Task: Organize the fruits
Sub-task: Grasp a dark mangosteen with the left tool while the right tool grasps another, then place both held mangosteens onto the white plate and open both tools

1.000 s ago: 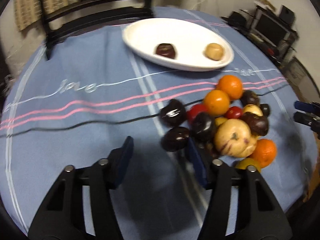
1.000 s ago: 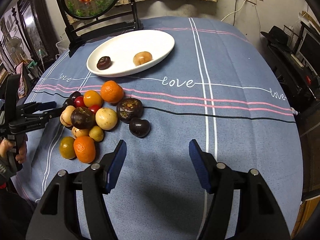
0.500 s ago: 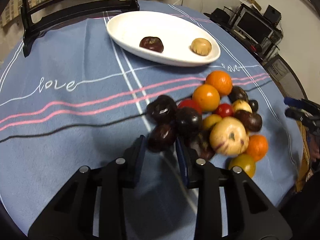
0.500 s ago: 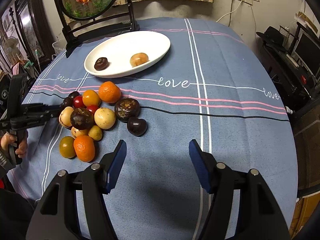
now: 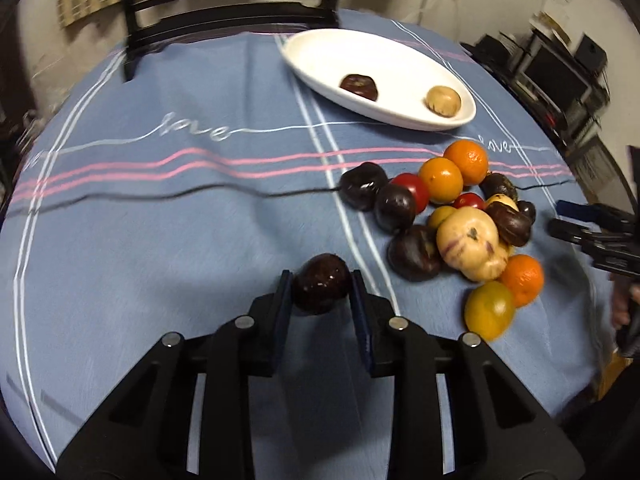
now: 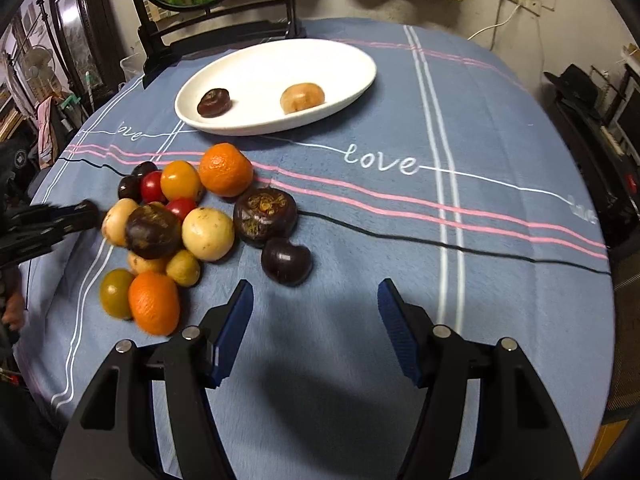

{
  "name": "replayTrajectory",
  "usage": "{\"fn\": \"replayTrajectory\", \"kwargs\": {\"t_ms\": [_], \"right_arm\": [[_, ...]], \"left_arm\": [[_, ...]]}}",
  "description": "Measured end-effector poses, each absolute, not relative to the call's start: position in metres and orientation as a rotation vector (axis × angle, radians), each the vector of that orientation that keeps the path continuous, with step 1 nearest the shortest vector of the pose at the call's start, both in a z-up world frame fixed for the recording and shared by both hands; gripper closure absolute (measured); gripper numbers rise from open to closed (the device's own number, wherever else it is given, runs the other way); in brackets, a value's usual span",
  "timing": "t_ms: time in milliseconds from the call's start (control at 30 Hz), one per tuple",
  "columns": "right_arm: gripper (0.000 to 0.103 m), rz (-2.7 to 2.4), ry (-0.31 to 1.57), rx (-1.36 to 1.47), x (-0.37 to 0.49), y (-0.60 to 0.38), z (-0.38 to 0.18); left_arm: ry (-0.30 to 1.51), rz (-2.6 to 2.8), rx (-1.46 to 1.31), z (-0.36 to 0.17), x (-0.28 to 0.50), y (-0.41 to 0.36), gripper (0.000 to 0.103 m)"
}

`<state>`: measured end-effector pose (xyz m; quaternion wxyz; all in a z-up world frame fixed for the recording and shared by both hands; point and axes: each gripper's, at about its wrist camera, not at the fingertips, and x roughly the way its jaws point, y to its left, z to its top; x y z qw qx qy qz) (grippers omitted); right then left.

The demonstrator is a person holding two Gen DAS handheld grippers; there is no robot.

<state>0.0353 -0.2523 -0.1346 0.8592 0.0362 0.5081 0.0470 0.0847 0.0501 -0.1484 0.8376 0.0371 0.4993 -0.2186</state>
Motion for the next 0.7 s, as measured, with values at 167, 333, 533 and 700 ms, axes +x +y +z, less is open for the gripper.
{"fn": "replayTrajectory", "kwargs": {"t_ms": [167,333,533,700], "right_arm": [[0.045,0.156,1.078,0.047,0.053,-0.247,-0.147],[0.051,0.202,1.091,0.028,0.064,-0.244,-0.155],[0.073,0.242,1.088,0.069,0.057,-0.244,-0.152],[0.074,0.221,1.058,0.151,0.047,-0.258,-0.138]], "left_arm": [[1.055,-0.408,0.041,-0.132,0.062,0.067,0.074],[1.063,-0.378,0.048,-0.126,0.051,0.065,0.074],[1.077,-0.399,0.068,-0.126,0.056,0.049,0.074],[1.065,-0.462,0.110,-0.121,0.078,0.025,0.074]]}}
